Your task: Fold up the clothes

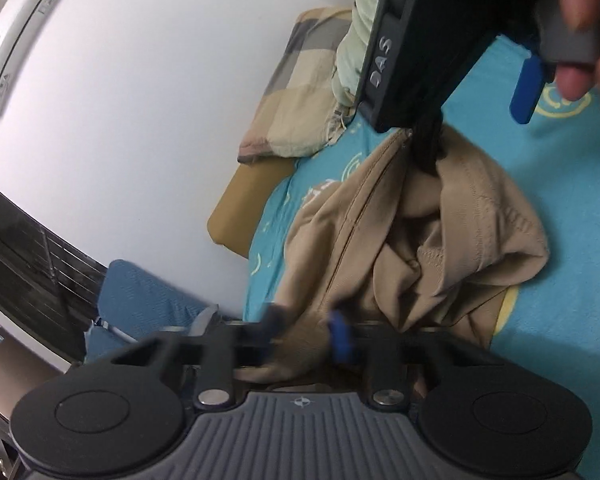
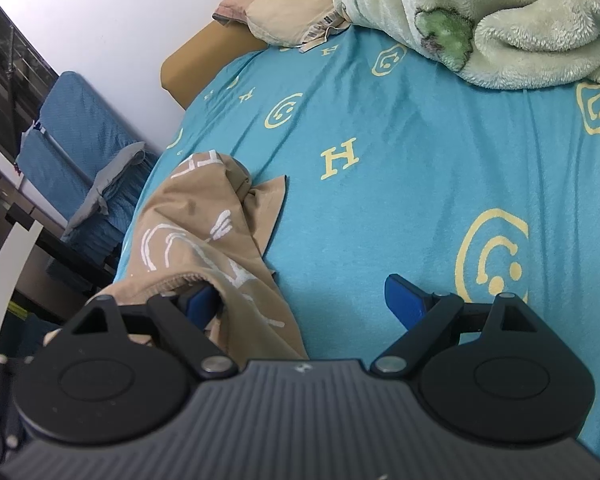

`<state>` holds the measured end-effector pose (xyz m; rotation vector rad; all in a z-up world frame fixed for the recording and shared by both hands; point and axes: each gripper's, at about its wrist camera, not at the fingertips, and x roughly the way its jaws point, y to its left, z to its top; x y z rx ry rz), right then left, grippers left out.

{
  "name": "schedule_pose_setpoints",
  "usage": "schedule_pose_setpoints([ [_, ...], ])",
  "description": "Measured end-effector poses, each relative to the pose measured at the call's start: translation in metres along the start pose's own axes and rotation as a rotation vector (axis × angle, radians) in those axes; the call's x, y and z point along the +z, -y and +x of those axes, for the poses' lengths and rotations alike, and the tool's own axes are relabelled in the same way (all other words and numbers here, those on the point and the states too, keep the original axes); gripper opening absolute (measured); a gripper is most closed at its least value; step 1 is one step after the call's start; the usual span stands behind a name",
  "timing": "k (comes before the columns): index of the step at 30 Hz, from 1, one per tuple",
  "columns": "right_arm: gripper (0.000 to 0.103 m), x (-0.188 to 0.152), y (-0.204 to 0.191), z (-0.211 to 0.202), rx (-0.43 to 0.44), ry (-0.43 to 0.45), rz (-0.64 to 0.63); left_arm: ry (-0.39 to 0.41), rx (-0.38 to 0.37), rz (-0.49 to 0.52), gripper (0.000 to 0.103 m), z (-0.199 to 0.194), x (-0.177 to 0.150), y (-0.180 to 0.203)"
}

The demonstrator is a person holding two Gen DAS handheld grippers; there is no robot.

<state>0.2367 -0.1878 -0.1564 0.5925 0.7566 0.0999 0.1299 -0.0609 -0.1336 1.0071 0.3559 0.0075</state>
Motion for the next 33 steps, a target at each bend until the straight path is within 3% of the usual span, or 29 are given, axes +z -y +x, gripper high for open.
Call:
schedule_pose_setpoints([
  [3, 0.089, 0.000, -0.001, -0.007, 0.005, 0.002, -0.032, 0.055, -0.015, -0.144, 0.013, -0.016, 0.006, -0.027],
  [5, 0.089, 0.000, -0.002, -0.018, 0.023, 0.007, -0.059, 0.111, -0.052, -0.297, 0.013, -0.036, 0.011, -0.056],
  [10, 0.089, -0.005, -0.018, -0.070, 0.082, 0.081, -0.206, 0.203, -0.269, -0.688, 0.012, -0.078, -0.003, -0.123],
  [16, 0.089, -0.031, -0.040, -0.130, 0.191, 0.189, -0.369, 0.237, -0.452, -0.929, 0.012, -0.090, -0.029, -0.173],
  [21, 0.089, -0.056, -0.071, -0.130, 0.268, 0.181, -0.556, 0.255, -0.524, -0.992, 0.012, -0.103, -0.043, -0.187],
  [25, 0.089, -0.075, -0.096, -0.118, 0.219, 0.237, -0.678, 0.259, -0.533, -0.985, 0.012, -0.113, -0.046, -0.180],
  [28, 0.089, -0.071, -0.093, -0.112, 0.168, 0.281, -0.623, 0.257, -0.528, -0.976, 0.012, -0.111, -0.042, -0.171],
  [33, 0.089, -0.046, -0.066, -0.120, 0.171, 0.325, -0.393, 0.242, -0.536, -0.953, 0.012, -0.104, -0.036, -0.160],
])
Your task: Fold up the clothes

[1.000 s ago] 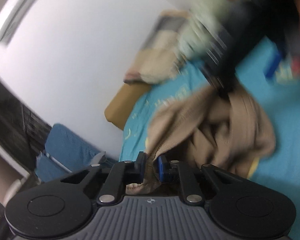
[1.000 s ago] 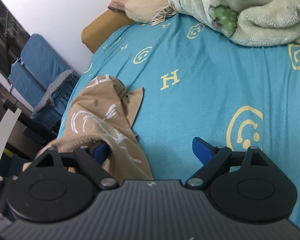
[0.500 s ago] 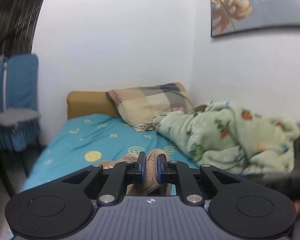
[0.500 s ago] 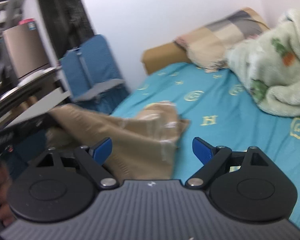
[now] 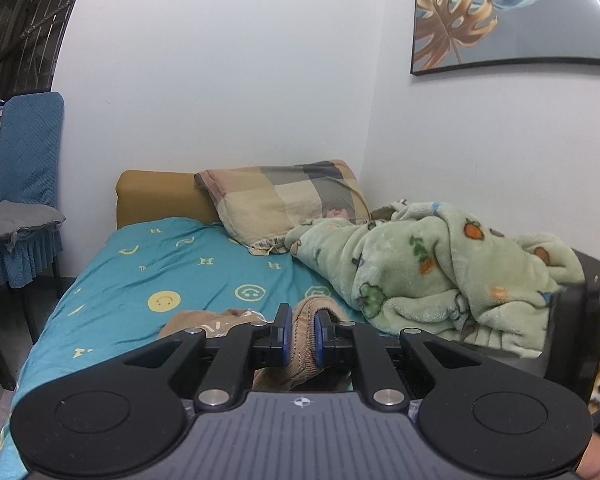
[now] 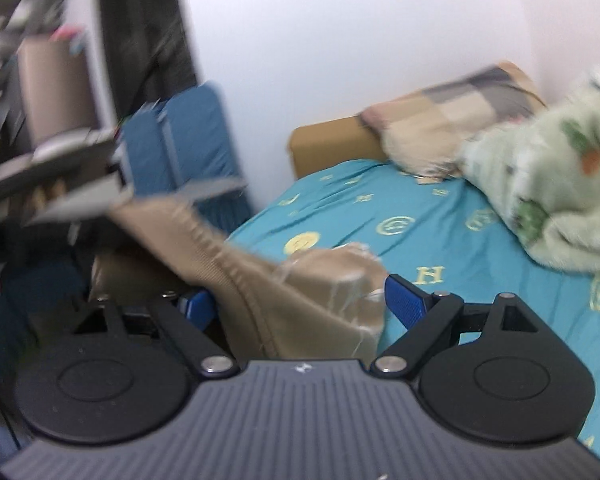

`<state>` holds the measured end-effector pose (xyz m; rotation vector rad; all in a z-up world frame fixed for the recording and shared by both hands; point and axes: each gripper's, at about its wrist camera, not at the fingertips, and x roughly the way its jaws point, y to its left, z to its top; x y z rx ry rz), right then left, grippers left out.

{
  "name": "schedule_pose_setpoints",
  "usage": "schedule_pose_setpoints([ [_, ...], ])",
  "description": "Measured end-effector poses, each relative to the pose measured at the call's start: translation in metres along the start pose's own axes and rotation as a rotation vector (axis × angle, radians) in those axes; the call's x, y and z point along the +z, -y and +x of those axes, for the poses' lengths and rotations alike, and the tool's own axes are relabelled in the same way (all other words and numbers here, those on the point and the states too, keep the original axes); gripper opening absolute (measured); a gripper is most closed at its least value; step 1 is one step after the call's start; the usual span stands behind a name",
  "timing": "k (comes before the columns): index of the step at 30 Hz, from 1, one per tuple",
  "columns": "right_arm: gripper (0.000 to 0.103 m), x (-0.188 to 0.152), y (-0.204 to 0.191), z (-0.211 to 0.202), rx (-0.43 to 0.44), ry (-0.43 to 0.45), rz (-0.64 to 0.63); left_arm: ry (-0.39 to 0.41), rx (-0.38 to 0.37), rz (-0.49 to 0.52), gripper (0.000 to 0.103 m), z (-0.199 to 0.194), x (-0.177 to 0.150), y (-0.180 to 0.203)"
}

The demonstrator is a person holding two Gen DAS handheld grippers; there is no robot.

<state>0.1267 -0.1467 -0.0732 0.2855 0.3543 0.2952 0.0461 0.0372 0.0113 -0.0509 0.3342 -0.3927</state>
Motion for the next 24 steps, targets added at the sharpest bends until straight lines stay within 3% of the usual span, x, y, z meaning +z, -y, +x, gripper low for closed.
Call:
schedule_pose_setpoints([
  [9, 0.089, 0.001, 0.032, -0.003, 0.042, 0.009, 0.220, -0.020, -0.009, 0.027, 0.012, 0.013, -0.008, 0.015],
  [12, 0.089, -0.004, 0.039, 0.010, 0.022, -0.087, 0.266, -0.008, -0.001, 0.009, 0.012, 0.013, -0.007, 0.015],
  [17, 0.089, -0.026, 0.048, 0.040, -0.130, -0.346, 0.234, 0.002, 0.018, -0.036, 0.012, 0.012, -0.005, 0.008],
  [19, 0.089, -0.032, 0.056, 0.043, -0.134, -0.387, 0.288, -0.002, 0.035, -0.046, 0.012, 0.012, -0.005, 0.005],
  [22, 0.089, -0.029, 0.055, 0.038, -0.169, -0.360, 0.262, 0.008, 0.057, -0.080, 0.012, 0.009, -0.003, -0.002],
  [24, 0.089, -0.023, 0.039, 0.031, -0.217, -0.294, 0.129, 0.027, 0.070, -0.120, 0.012, 0.006, 0.000, -0.007],
])
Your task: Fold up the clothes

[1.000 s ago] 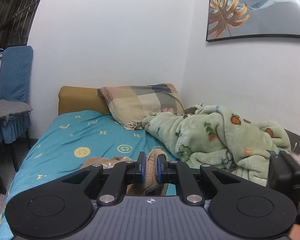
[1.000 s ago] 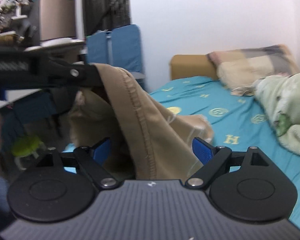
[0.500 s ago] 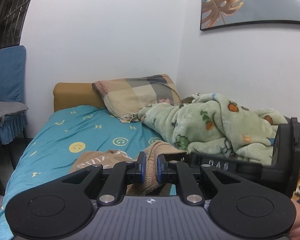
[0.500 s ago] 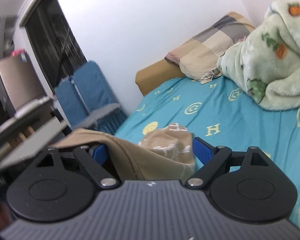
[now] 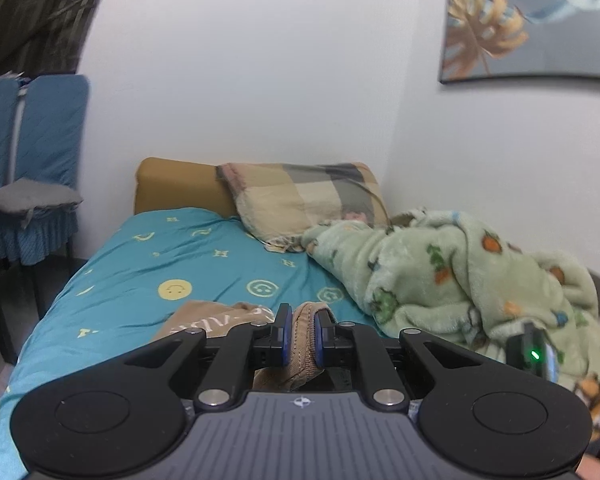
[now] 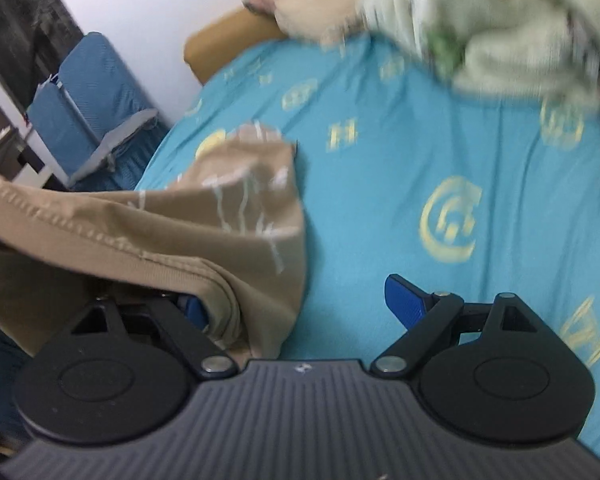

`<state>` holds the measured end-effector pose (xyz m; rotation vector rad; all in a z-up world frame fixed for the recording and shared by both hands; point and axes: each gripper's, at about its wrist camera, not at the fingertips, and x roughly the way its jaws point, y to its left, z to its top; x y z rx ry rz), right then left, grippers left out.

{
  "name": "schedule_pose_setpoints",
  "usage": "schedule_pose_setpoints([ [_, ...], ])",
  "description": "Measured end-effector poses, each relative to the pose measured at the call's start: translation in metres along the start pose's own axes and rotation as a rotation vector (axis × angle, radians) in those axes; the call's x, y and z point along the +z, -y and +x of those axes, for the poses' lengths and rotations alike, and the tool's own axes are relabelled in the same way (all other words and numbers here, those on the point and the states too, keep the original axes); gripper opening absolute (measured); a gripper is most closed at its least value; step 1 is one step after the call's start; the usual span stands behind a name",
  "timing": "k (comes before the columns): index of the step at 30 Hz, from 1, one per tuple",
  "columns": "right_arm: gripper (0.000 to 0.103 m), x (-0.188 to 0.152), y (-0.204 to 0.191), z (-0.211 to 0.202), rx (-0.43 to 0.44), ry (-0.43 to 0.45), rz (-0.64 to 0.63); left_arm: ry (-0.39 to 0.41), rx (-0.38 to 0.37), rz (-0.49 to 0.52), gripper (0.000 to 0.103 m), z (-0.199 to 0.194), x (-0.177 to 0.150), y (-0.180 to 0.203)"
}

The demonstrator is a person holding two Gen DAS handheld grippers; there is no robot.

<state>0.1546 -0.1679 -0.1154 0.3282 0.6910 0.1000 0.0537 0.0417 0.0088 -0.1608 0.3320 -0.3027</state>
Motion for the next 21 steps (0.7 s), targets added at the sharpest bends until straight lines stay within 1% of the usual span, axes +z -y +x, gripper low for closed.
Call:
schedule_pose_setpoints([
  [2, 0.089, -0.001, -0.017, -0.010, -0.067, 0.095, -0.149, 0.025, 0.013, -0.036, 0.012, -0.005, 0.003, -0.005],
  [3, 0.089, -0.001, -0.021, -0.012, -0.098, 0.119, -0.191, 0.039, 0.022, -0.048, 0.012, -0.008, 0.005, -0.008],
  [4, 0.089, -0.001, -0.024, -0.012, -0.128, 0.133, -0.225, 0.056, 0.031, -0.058, 0.012, -0.012, 0.006, -0.009],
  [5, 0.089, -0.001, -0.024, -0.009, -0.145, 0.120, -0.241, 0.072, 0.039, -0.067, 0.012, -0.015, 0.008, -0.011],
  [6, 0.089, -0.002, -0.022, -0.005, -0.152, 0.089, -0.244, 0.085, 0.045, -0.078, 0.012, -0.018, 0.009, -0.014],
  [8, 0.089, 0.000, -0.011, 0.002, -0.150, 0.037, -0.183, 0.088, 0.054, -0.103, 0.012, -0.023, 0.010, -0.018],
  [9, 0.089, 0.002, -0.005, 0.003, -0.147, 0.027, -0.141, 0.082, 0.061, -0.117, 0.012, -0.024, 0.009, -0.021],
  [10, 0.089, 0.005, 0.000, 0.001, -0.157, 0.052, -0.103, 0.073, 0.066, -0.128, 0.012, -0.025, 0.008, -0.023],
  [11, 0.089, 0.008, 0.003, -0.008, -0.181, 0.118, -0.076, 0.060, 0.073, -0.135, 0.012, -0.026, 0.007, -0.024],
  [13, 0.089, 0.018, 0.005, -0.033, -0.206, 0.306, -0.057, 0.036, 0.087, -0.147, 0.012, -0.027, 0.004, -0.027],
  [16, 0.089, 0.025, -0.001, -0.063, -0.196, 0.502, -0.113, -0.034, 0.080, -0.174, 0.013, -0.022, -0.001, -0.033],
  [17, 0.089, 0.026, -0.003, -0.069, -0.193, 0.540, -0.137, -0.067, 0.078, -0.181, 0.013, -0.018, -0.004, -0.034],
  [18, 0.089, 0.027, -0.004, -0.072, -0.192, 0.553, -0.163, -0.102, 0.082, -0.180, 0.014, -0.013, -0.008, -0.034],
  [21, 0.089, 0.025, -0.005, -0.075, -0.202, 0.542, -0.214, -0.215, 0.090, -0.166, 0.016, 0.005, -0.021, -0.032],
])
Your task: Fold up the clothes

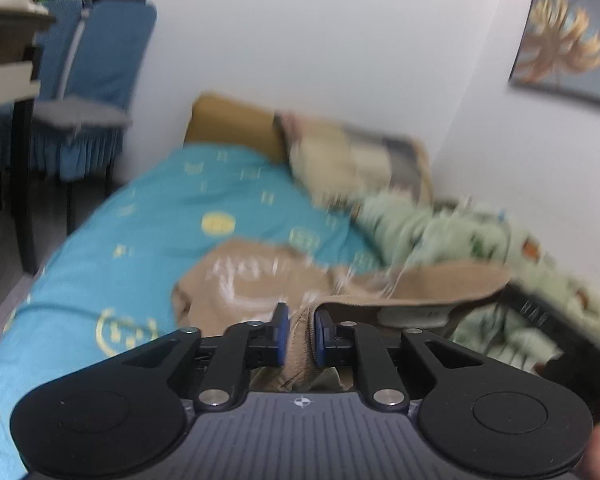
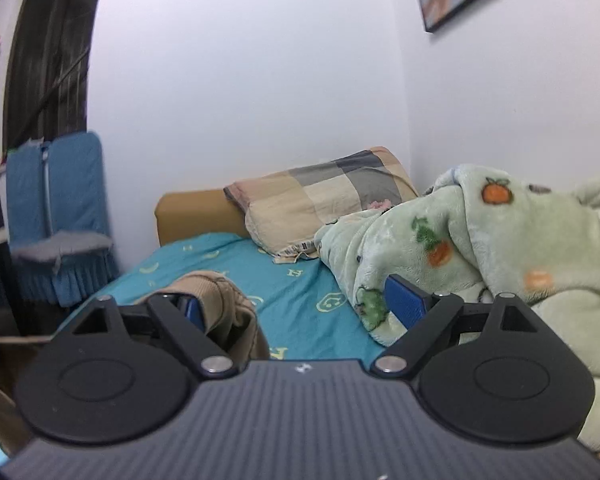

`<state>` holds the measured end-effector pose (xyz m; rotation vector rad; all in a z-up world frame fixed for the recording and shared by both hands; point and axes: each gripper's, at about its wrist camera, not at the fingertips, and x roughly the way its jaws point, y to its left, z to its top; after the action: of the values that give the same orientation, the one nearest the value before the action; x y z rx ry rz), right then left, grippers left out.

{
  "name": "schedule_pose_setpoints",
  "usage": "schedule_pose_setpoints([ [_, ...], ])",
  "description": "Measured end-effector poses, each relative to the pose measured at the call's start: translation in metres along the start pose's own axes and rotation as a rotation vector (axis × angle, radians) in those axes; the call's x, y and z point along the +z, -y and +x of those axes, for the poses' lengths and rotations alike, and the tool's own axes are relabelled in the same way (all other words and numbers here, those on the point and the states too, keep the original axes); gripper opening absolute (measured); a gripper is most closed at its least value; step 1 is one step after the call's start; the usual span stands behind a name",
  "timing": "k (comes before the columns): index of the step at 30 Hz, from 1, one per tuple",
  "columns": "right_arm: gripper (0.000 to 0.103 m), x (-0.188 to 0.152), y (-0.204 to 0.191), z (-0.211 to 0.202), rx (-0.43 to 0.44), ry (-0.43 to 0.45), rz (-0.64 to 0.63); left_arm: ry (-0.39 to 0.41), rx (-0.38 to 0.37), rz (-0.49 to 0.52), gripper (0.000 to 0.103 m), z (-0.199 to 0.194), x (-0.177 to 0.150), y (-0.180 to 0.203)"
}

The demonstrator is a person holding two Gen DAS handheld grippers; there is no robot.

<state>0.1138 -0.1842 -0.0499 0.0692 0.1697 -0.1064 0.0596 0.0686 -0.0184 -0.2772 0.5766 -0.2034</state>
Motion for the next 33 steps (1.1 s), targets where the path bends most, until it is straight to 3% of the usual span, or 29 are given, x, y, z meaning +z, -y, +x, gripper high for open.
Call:
schedule_pose_setpoints([
  [2, 0.089, 0.000, 0.000, -0.003, 0.009, -0.005, -0.010, -0.064, -0.001, 0.023, 0.021, 0.014, -0.007, 0.005],
  [4, 0.089, 0.002, 0.001, -0.003, 0.016, -0.007, -0.003, -0.119, 0.001, 0.050, 0.038, 0.027, -0.014, 0.010],
  [7, 0.089, 0.006, 0.000, -0.005, 0.026, 0.005, -0.001, -0.178, 0.001, 0.112, 0.052, 0.044, -0.022, 0.020],
  [12, 0.089, 0.007, -0.003, -0.006, 0.032, 0.018, 0.004, -0.232, 0.015, 0.216, 0.056, 0.059, -0.033, 0.038],
  [18, 0.089, 0.010, 0.008, -0.004, 0.009, 0.036, 0.054, -0.292, 0.132, 0.217, 0.060, 0.071, -0.040, 0.030],
  [21, 0.089, 0.011, 0.014, -0.002, -0.010, 0.046, 0.072, -0.271, 0.212, 0.150, 0.064, 0.068, -0.035, 0.015],
  [26, 0.089, 0.002, 0.018, 0.007, -0.073, 0.056, 0.023, -0.141, 0.300, -0.011, 0.089, 0.049, -0.020, -0.016],
  [29, 0.089, -0.009, 0.015, 0.018, -0.098, -0.004, -0.024, -0.093, 0.366, -0.099, 0.090, 0.042, -0.013, -0.031],
  [33, 0.089, -0.023, 0.011, 0.028, -0.087, -0.122, -0.037, -0.033, 0.411, -0.111, 0.089, 0.021, -0.008, -0.027],
])
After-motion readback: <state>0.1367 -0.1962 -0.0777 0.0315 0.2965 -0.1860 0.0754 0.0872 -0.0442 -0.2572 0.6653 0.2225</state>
